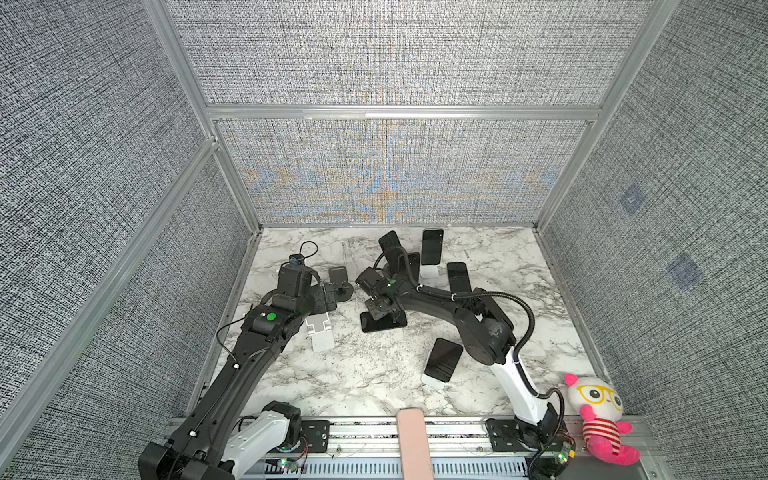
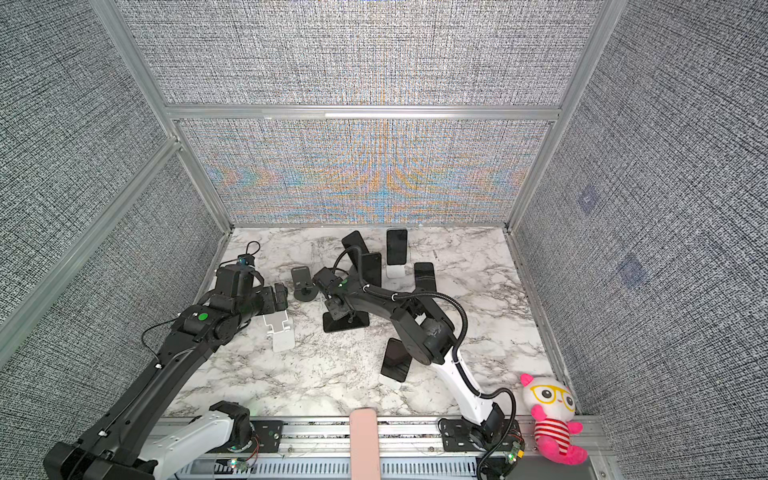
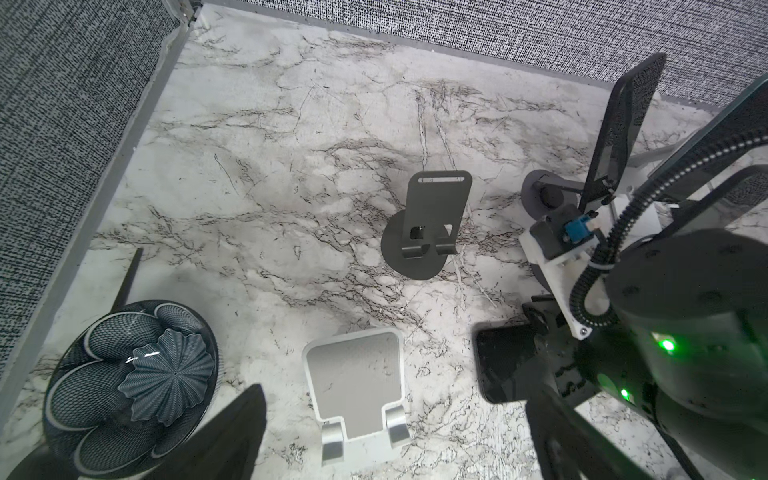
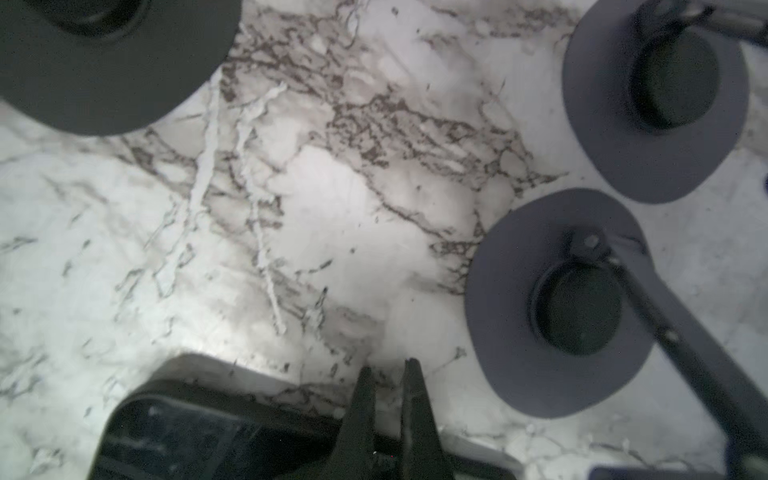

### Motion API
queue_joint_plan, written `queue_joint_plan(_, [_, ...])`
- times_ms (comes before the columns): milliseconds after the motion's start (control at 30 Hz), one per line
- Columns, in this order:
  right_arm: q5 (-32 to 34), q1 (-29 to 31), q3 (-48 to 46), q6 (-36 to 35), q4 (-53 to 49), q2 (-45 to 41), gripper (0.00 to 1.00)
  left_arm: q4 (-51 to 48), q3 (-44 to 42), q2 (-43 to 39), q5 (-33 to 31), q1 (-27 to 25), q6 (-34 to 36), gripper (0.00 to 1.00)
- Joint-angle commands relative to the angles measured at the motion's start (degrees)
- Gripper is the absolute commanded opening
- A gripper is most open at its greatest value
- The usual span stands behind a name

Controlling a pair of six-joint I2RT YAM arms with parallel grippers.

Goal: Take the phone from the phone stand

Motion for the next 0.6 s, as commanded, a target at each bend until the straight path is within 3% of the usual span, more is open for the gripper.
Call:
queue_joint_plan(0, [-2.8, 1.3, -2.8, 2.4, -2.8, -1.5, 0.00, 1.1, -0.3, -0.3, 0.2, 0.0, -0.4, 0.98])
queue_joint_plan(333, [-7.8, 5.4, -5.1, 4.0, -4.3, -3.7, 0.00, 1.8, -1.1, -0.4, 0.4, 0.0, -1.0, 0.98])
queue_joint_plan(567, [-11.1, 3.8, -1.1, -4.3, -9.6, -8.7, 0.00, 0.7, -0.4, -0.7, 0.4, 0.0, -0.6, 0.98])
